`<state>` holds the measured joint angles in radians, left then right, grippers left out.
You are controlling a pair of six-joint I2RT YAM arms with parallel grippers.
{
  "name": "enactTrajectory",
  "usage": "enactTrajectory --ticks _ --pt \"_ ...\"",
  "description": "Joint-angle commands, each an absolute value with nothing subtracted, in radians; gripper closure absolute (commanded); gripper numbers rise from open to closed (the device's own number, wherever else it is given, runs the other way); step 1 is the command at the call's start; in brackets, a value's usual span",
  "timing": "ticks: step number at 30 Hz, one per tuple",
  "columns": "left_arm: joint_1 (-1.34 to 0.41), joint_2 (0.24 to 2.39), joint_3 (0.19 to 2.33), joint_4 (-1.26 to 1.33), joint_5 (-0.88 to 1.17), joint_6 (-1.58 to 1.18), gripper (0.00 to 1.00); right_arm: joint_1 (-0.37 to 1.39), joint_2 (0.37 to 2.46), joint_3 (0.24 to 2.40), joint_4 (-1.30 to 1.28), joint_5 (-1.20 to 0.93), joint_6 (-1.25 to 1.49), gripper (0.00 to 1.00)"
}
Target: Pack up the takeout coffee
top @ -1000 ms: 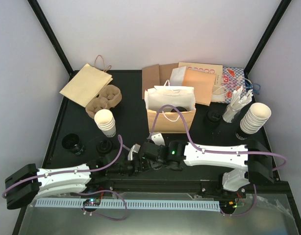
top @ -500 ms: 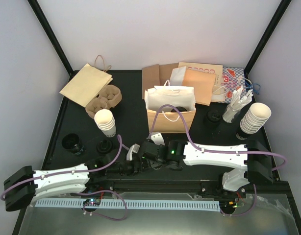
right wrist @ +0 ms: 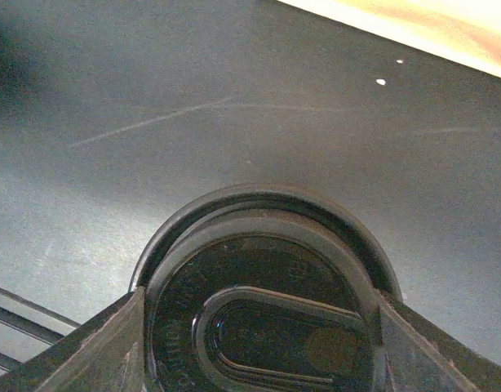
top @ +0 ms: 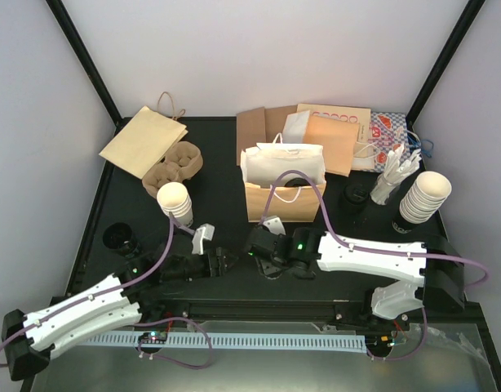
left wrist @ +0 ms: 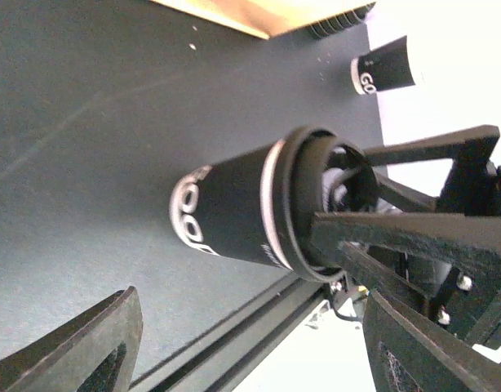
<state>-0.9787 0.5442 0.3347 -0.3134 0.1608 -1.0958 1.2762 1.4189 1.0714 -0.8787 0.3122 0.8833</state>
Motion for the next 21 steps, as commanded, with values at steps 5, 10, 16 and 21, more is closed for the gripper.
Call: enactTrajectory --ticks 5,10,16,21 --pt "-0.785 0.616 0.5 -0.496 0.255 -0.891 0.24 1.255 1.368 1.049 -1.094 0.332 0.829 0.37" --pt "-0.71 0.68 0.625 -0.566 0.262 -0.795 0.23 1.238 1.329 1.052 -1.096 0.318 0.793 0.37" --pt "-0.672 0.718 0.716 -0.583 0.25 -0.74 0.22 1.232 1.287 1.077 -1.105 0.323 0.759 0.37" --pt "-0.654 0.744 0.776 -0.602 0.24 -0.697 0.21 1.229 1.255 1.103 -1.112 0.332 0.736 0.37"
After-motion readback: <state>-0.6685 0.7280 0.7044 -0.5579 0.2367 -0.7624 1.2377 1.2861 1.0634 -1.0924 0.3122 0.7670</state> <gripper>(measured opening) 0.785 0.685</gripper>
